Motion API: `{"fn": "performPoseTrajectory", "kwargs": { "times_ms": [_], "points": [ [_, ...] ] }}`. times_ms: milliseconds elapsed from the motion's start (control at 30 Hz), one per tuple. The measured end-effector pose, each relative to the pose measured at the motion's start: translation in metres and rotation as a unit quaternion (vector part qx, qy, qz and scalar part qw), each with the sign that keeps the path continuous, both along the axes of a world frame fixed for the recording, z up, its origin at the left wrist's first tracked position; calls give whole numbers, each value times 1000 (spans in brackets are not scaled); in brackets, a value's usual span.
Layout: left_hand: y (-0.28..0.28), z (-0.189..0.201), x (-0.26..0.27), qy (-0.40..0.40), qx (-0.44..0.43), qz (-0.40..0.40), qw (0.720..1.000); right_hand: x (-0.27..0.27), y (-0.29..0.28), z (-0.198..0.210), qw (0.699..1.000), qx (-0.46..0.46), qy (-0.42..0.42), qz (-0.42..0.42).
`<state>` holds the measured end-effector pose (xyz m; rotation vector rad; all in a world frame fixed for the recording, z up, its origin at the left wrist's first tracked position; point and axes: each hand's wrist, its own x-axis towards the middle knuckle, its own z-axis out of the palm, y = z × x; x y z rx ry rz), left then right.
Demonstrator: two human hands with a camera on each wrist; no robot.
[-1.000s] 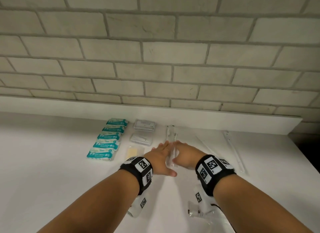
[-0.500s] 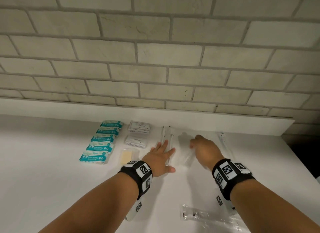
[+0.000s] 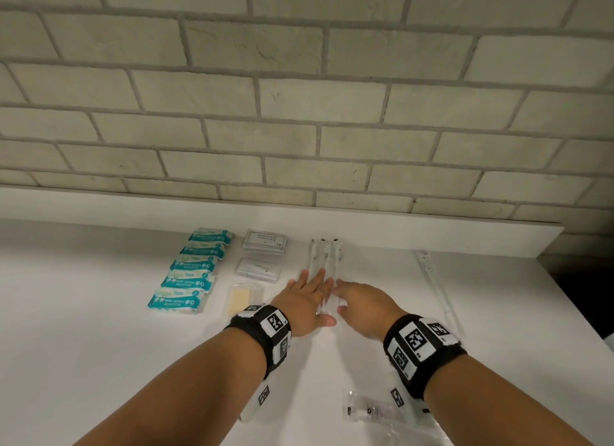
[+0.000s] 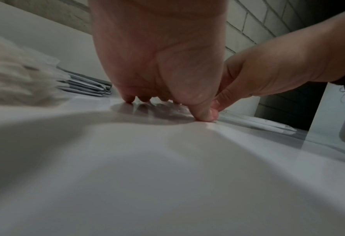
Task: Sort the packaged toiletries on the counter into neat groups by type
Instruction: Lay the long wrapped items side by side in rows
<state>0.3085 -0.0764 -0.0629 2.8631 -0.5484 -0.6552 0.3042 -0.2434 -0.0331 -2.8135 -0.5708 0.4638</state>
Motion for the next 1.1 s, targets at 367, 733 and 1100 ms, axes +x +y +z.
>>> {"fn": "performPoseTrajectory", "kwargs": {
  "times_ms": [367,733,1100],
  "points": [
    [-5,5,-2,-44,-3,-33,998,27,-69,12,929,-145,-65,-334],
    [-13,7,-5,-11,24,-62,998,45,-71,2,848,257,157,-436],
    [-11,5,-5,-5,14,-62,998,38,-42,-4,961,121,54,-242]
  ]
}}
